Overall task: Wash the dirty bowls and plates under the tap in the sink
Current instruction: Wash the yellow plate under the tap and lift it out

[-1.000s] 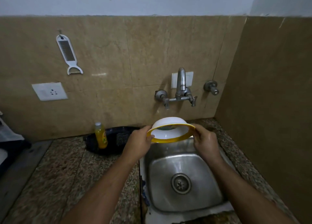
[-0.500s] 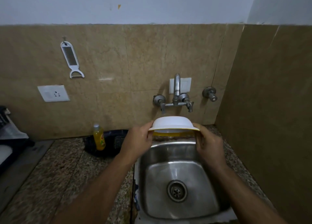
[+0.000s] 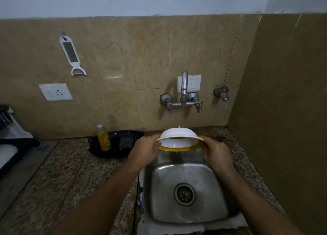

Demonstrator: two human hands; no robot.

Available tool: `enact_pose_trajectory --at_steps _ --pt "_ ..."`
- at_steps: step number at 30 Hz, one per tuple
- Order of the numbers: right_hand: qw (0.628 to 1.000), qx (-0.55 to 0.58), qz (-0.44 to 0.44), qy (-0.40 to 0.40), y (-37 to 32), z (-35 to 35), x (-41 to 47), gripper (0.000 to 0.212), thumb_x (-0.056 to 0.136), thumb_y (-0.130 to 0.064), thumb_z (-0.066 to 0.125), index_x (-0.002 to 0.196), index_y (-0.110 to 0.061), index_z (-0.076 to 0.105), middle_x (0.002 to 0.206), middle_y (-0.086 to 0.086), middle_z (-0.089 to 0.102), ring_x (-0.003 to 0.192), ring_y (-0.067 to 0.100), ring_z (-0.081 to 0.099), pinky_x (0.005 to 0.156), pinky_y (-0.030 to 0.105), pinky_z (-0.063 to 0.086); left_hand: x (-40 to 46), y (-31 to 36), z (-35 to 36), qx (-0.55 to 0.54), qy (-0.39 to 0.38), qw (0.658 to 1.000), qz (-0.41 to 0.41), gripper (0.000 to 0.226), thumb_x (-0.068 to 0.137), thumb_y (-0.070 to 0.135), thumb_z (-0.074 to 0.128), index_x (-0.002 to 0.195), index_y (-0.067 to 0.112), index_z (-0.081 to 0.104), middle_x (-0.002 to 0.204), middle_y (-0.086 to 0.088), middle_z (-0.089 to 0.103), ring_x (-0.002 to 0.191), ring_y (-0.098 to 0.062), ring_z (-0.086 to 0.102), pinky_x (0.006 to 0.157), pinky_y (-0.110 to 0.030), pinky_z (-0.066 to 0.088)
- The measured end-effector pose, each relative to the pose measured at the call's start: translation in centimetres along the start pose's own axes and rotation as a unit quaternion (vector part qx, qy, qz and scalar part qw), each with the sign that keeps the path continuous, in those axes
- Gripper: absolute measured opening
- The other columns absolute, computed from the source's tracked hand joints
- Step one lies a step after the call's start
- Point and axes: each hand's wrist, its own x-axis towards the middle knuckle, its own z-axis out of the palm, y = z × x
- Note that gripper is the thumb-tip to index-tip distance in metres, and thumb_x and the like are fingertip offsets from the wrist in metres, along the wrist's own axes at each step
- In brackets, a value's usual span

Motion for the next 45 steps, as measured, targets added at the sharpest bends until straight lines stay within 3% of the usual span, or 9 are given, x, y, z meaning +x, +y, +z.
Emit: enact_pose_trajectory --at_steps 4,8,12,21,25,28,32,39,45 --pt "0.999 -0.011 -0.018 0.047 -0.7 -1.7 0.5 0.037 0.084 -0.015 0.069 0.117 -0.033 0.07 0.095 -0.001 0.076 0.084 0.026 0.071 0.064 0.032 0.052 0.1 0.4 -0.5 -0.002 0.085 0.996 0.032 0.031 0.089 0.025 0.061 0.118 0.019 0.07 0.092 -0.008 0.076 0.086 -0.031 0.07 0.071 -0.034 0.053" --pt "0.996 -0.018 -0.031 0.083 -1.4 -2.5 0.4 0.037 0.085 -0.016 0.069 0.117 -0.035 0.069 0.098 -0.007 0.076 0.083 0.02 0.07 0.062 0.026 0.047 -0.1 1.0 -1.0 -0.004 0.116 0.993 0.026 0.027 0.089 0.022 0.066 0.116 0.018 0.071 0.091 -0.006 0.075 0.083 -0.027 0.069 0.07 -0.031 0.051" --pt "0.995 -0.019 -0.034 0.089 -1.3 -2.5 0.1 0.04 0.08 -0.011 0.072 0.114 -0.033 0.07 0.091 -0.006 0.076 0.078 0.021 0.07 0.06 0.025 0.047 -0.2 1.3 -1.2 0.005 0.098 0.995 0.026 0.023 0.088 0.021 0.068 0.109 0.016 0.073 0.084 -0.009 0.074 0.081 -0.029 0.069 0.065 -0.029 0.044" --pt "0.999 -0.028 0.001 0.032 -0.6 -0.7 -0.4 0.026 0.084 -0.023 0.067 0.108 -0.034 0.068 0.083 0.0 0.075 0.077 0.03 0.07 0.057 0.036 0.053 -0.9 0.1 -0.5 -0.028 0.053 0.998 0.009 0.042 0.087 0.035 0.05 0.123 0.021 0.068 0.094 -0.006 0.076 0.086 -0.027 0.071 0.073 -0.035 0.055" --pt "0.999 -0.026 0.004 0.04 -0.6 -0.9 -0.1 0.026 0.085 -0.022 0.067 0.106 -0.035 0.069 0.083 -0.003 0.075 0.076 0.026 0.069 0.058 0.032 0.05 -0.6 -0.3 -0.3 -0.023 0.053 0.998 0.007 0.036 0.09 0.03 0.056 0.125 0.024 0.067 0.099 -0.003 0.076 0.091 -0.022 0.069 0.076 -0.032 0.054" --pt "0.999 -0.043 -0.006 0.002 -0.7 -0.9 0.2 0.017 0.086 -0.021 0.065 0.098 -0.033 0.068 0.077 -0.002 0.072 0.072 0.026 0.068 0.055 0.033 0.048 -0.1 -1.0 -0.1 -0.038 -0.001 0.999 -0.009 0.032 0.091 0.024 0.064 0.122 0.024 0.069 0.099 -0.002 0.076 0.094 -0.021 0.07 0.073 -0.026 0.048" --pt "0.999 -0.039 0.002 0.024 -0.5 -0.5 0.2 0.025 0.085 -0.022 0.069 0.107 -0.034 0.071 0.082 -0.003 0.075 0.075 0.026 0.07 0.058 0.032 0.05 -0.2 -1.2 0.1 -0.03 0.034 0.999 0.001 0.037 0.091 0.024 0.065 0.128 0.026 0.065 0.103 -0.002 0.076 0.095 -0.02 0.07 0.078 -0.026 0.049" --pt "0.999 -0.023 -0.023 0.044 -0.1 0.2 0.0 0.025 0.084 -0.02 0.073 0.104 -0.033 0.072 0.078 -0.003 0.074 0.071 0.023 0.07 0.056 0.03 0.049 -0.2 -1.7 1.2 -0.028 0.021 0.999 -0.01 0.038 0.094 0.026 0.062 0.132 0.025 0.062 0.111 -0.003 0.074 0.101 -0.021 0.069 0.083 -0.027 0.052" --pt "0.998 0.005 -0.035 0.051 -0.8 1.4 0.8 0.027 0.08 -0.018 0.076 0.104 -0.031 0.072 0.074 0.0 0.073 0.066 0.028 0.07 0.052 0.032 0.051 -1.1 -2.6 0.6 -0.013 0.058 0.998 -0.029 0.034 0.094 0.03 0.057 0.127 0.026 0.067 0.101 -0.001 0.076 0.092 -0.019 0.07 0.071 -0.019 0.04"
